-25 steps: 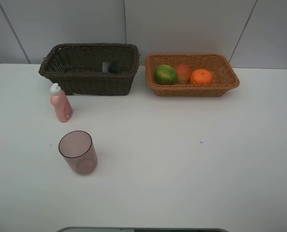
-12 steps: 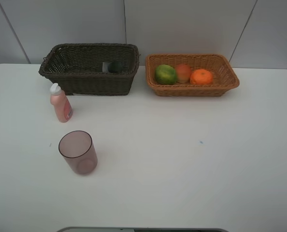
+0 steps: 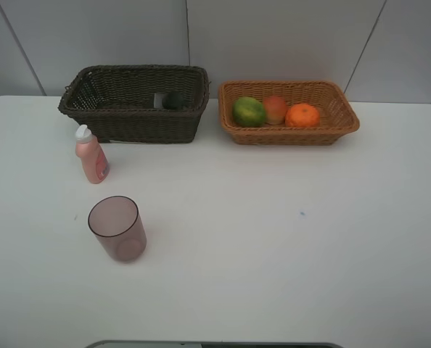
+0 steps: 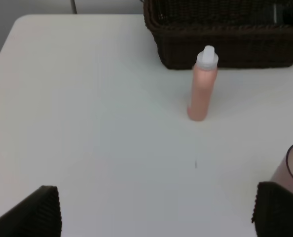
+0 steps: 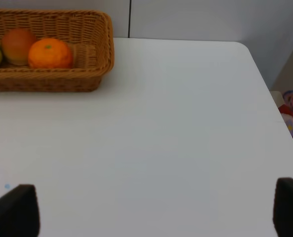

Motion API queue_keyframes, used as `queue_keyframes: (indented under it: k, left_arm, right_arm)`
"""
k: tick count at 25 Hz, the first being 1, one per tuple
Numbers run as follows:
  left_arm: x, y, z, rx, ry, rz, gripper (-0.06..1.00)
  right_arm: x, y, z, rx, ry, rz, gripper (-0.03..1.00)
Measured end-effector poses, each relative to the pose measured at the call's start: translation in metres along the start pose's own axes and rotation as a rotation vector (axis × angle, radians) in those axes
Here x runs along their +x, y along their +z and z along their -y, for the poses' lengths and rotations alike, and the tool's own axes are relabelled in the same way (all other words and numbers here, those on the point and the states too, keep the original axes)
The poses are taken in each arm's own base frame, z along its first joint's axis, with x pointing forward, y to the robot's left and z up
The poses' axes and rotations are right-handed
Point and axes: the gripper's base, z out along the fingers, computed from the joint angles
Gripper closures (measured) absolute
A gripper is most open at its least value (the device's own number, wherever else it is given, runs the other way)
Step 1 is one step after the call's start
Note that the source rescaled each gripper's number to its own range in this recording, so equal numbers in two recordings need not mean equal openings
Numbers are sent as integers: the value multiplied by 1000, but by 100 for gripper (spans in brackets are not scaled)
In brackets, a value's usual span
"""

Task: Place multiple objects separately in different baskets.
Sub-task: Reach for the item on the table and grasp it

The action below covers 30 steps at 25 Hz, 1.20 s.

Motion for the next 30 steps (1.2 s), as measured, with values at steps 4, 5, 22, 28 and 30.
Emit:
queue_keyframes:
  k: [4, 5, 22, 28, 30]
  left_arm:
    - [-26, 21, 1, 0, 7, -90, -5]
    - [-35, 29, 2, 5, 9, -117, -5]
    - [-146, 231, 34, 111, 53, -599, -5]
    - [-136, 290, 58, 129, 74, -740, -5]
    - [-130, 301, 61, 124, 78, -770, -5]
  right_arm:
    - [0, 0, 0, 1, 0, 0, -3]
    - [0, 0, 0, 1, 0, 0, -3]
    - [0, 0, 0, 1, 0, 1, -3]
    - [0, 0, 0, 1, 0, 1, -3]
    - [0, 0, 0, 1, 0, 1, -3]
